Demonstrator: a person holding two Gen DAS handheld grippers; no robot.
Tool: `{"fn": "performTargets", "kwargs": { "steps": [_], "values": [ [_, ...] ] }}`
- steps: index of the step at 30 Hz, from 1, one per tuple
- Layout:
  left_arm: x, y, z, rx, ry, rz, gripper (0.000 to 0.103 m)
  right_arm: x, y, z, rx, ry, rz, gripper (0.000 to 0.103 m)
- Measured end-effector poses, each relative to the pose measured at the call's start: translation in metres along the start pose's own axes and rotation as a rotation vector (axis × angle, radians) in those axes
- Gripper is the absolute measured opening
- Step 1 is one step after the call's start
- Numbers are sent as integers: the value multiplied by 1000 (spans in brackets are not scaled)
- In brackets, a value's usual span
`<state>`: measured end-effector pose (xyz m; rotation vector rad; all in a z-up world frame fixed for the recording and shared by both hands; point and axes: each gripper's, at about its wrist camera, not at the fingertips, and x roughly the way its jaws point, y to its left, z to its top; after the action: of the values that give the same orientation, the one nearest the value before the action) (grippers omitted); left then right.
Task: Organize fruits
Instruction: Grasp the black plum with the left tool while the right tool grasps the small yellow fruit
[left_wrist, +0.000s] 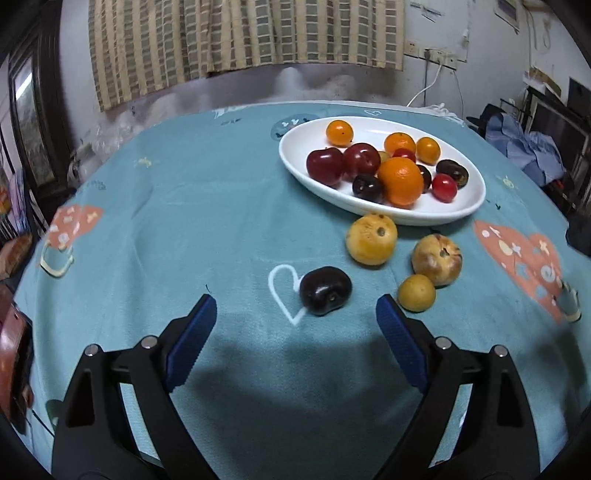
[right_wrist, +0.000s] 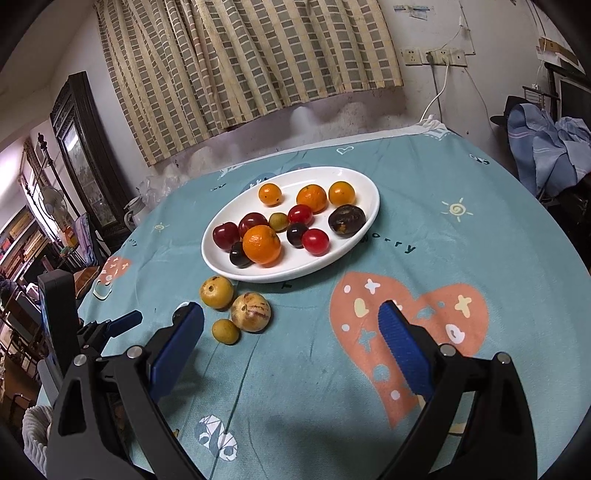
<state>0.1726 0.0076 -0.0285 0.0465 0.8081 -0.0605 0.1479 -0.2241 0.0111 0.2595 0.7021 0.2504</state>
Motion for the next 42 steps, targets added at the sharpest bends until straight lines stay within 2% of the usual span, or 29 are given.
{"fn": "performTargets", "kwargs": {
  "steps": [2,4,8,11,12,13,16,22,29,33,37,38,39,42],
  "values": [
    [4,4,-1,-25,17,-15,87,1,0,-1,0,5,0,95],
    [8,7,-1,-44,34,-32,76,2,0,-1,0,9,1,95],
    [11,5,-1,-40,39,-51,63,3,1,-1,-3,14,-1,95],
    [12,1,2,-34,25,-78,45,6,1,-2,-6,22,-4,95],
    [13,1,4,-37,23,-109,35,7,1,-2,-7,26,-6,95],
    [14,0,5,-38,24,-127,30,9,2,-3,-10,31,-8,95],
    [16,-6,6,-17,23,-121,31,14,2,-5,-17,49,-15,95],
    [30,-4,8,-36,77,-192,32,17,3,-7,-29,56,-26,95],
    [29,-4,9,-46,59,-202,31,18,4,-8,-38,63,-27,95],
    [9,-2,13,-14,-27,-133,31,21,5,-9,-54,70,-26,95],
    [-1,11,12,-55,-35,-108,31,32,16,-17,-115,107,8,95],
    [-1,14,13,-64,-30,-103,31,34,20,-20,-139,113,15,92],
    [0,17,12,-75,-25,-101,31,36,26,-23,-171,125,21,80],
    [4,22,13,-101,-10,-106,31,45,47,-31,-233,170,72,67]
  ]
}}
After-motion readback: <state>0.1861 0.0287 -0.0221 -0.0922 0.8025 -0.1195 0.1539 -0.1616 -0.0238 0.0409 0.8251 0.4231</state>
